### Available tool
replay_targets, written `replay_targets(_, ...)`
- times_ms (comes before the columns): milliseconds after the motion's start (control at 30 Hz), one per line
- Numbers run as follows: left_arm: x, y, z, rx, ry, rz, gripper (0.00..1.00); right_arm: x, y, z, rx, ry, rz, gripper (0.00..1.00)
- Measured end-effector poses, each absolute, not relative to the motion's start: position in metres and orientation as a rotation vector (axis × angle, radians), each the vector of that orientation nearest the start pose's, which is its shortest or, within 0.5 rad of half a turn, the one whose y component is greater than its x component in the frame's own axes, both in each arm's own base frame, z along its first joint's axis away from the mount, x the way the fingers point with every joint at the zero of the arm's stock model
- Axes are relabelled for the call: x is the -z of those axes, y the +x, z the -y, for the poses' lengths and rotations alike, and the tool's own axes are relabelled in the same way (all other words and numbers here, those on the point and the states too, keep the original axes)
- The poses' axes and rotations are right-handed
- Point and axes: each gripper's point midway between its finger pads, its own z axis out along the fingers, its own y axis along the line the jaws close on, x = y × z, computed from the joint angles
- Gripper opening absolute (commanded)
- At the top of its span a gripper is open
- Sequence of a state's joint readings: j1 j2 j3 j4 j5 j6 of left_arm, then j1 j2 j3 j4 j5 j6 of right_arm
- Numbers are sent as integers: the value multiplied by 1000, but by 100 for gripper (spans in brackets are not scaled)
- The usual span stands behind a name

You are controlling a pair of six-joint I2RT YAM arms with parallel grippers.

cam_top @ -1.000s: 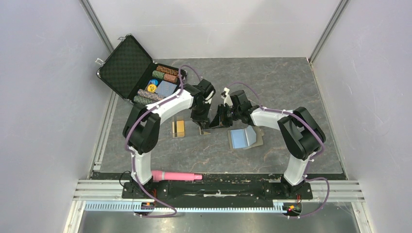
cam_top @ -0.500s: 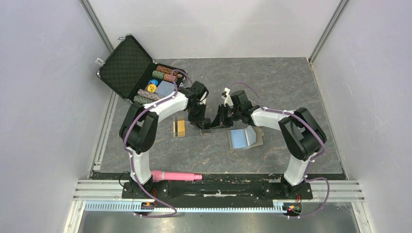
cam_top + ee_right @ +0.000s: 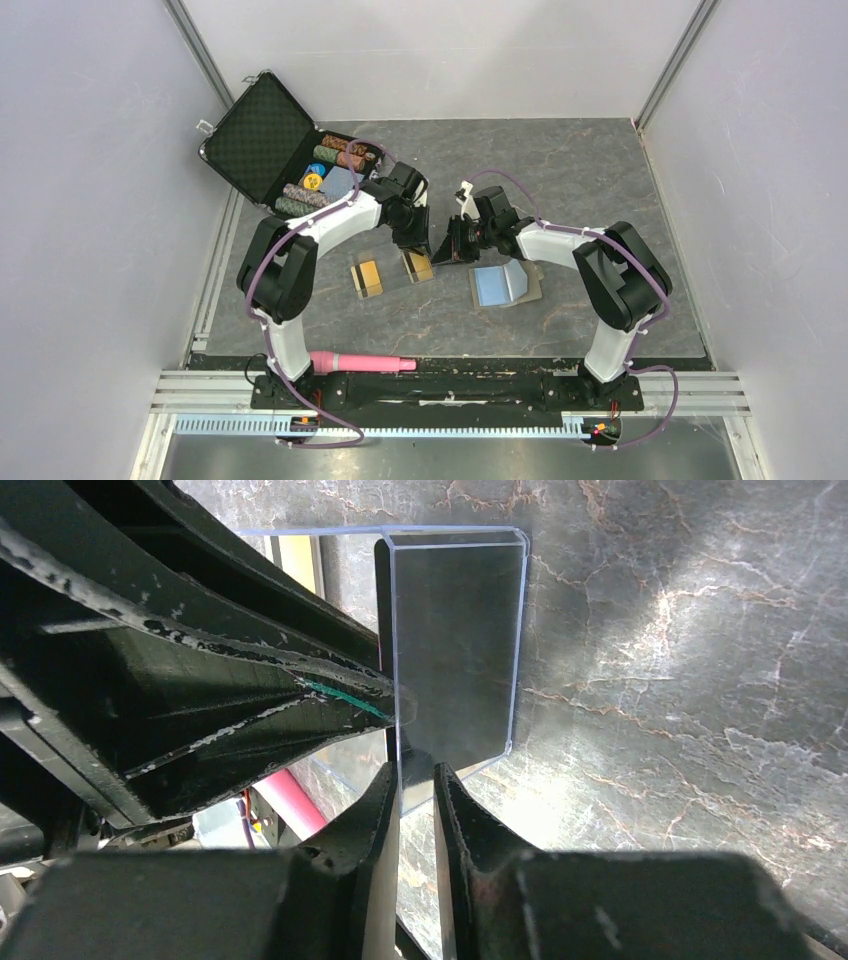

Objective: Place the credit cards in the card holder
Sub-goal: Pick up the credit card from the storage box.

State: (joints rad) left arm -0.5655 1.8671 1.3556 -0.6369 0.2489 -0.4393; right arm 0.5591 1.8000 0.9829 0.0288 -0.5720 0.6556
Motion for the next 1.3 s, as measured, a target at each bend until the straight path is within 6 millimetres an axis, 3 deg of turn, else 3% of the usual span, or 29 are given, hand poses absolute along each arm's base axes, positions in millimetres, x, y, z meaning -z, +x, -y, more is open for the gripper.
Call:
replay_targets(167, -63, 308, 270, 614, 251, -2821, 25, -62, 289, -319, -1216, -192, -2557, 6)
replay_targets(333, -54, 305, 267, 592, 236, -2855, 3, -62, 289, -319, -1217, -192, -2558, 10)
replay_targets(400, -54, 304, 266, 581, 216, -2862, 2, -62, 288, -319, -1216, -192, -2560, 13)
replay_targets(700, -60, 304, 261, 547, 205, -2855, 2, -62, 285, -316, -1205, -207, -2574, 67)
replay_targets(833, -86, 303, 254, 531, 200, -2802, 2, -74, 287, -315, -1211, -217, -2545, 87)
replay_targets(967, -133, 302, 252, 585, 205, -2684, 2, -98, 296, -308, -1226, -218, -2474, 95)
replay_targets(1100, -168, 297, 257, 703, 240, -2589, 2, -128, 306, -295, -1266, -209, -2381, 96)
replay_targets(1300, -193, 288, 276, 958, 331, -2471, 2, -162, 302, -269, -1438, -140, -2214, 83)
